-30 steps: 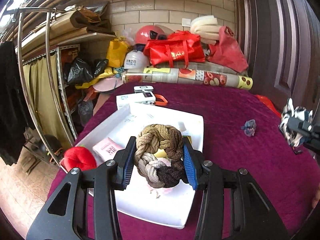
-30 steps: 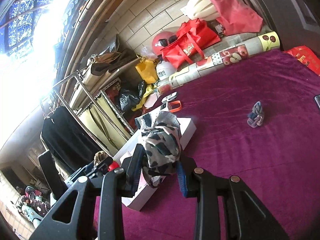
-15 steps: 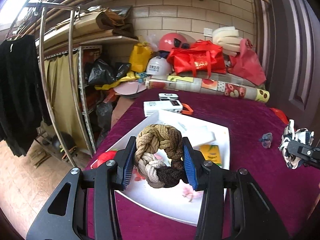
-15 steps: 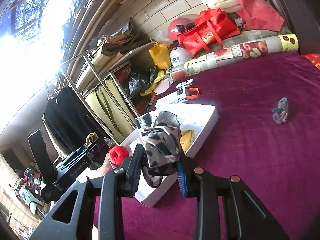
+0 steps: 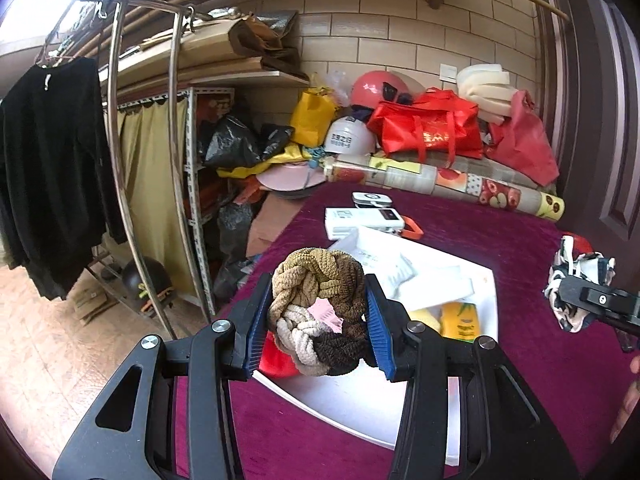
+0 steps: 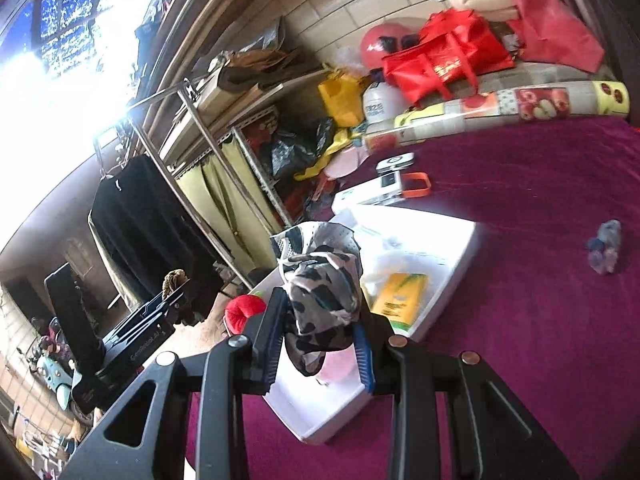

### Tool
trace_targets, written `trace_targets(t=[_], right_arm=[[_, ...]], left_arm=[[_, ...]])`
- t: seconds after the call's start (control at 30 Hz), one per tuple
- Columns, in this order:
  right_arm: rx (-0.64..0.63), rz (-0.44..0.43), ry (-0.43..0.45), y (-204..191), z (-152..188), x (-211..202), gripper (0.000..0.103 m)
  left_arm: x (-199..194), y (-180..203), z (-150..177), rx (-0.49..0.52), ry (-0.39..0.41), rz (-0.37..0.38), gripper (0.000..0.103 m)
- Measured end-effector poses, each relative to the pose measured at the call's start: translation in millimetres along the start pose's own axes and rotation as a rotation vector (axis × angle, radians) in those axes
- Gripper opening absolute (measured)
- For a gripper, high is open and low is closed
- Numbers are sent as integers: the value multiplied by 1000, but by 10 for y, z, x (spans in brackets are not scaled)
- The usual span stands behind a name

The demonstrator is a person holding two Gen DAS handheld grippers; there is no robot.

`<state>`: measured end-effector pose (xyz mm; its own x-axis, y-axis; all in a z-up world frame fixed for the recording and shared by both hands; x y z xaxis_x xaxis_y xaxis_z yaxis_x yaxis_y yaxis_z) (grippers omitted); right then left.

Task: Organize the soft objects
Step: 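Carry the rope ring and patterned cloth with both tools over the tray, then open both tools to release the rope ring and cloth into the tray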

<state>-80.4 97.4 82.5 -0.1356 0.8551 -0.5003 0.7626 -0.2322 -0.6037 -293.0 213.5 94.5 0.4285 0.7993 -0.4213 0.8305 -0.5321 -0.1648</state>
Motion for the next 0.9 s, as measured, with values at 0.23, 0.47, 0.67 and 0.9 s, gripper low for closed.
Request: trace_targets(t=[0.23,0.47,0.67,0.9], right_arm=[[-12,-3,7,-13,-84,105,30],[-15,18,20,-10,-226,245,30],[-46,14,-29,-104,-215,516,32],[-47,33,-70,-82,-101,939,33]], left_arm=[[126,-30,-136,38,14,-35,44],[510,171,-218,93,-32,-11,44],[698,333,-214,139,-55,-4,44],[990,332,-134,144,-126,-15,54]])
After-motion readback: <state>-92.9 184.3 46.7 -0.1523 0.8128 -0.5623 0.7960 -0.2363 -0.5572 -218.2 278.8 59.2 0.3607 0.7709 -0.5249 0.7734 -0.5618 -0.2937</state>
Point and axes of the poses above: each gripper's, at about its wrist camera, not at the fingertips, and x roughly the way its jaws point, y to its right, z to its underside, the point moved 2 cm from there along x, roughly the way its jaws point, and after that the axes turned 15 degrees about x, right-handed, at the moved point
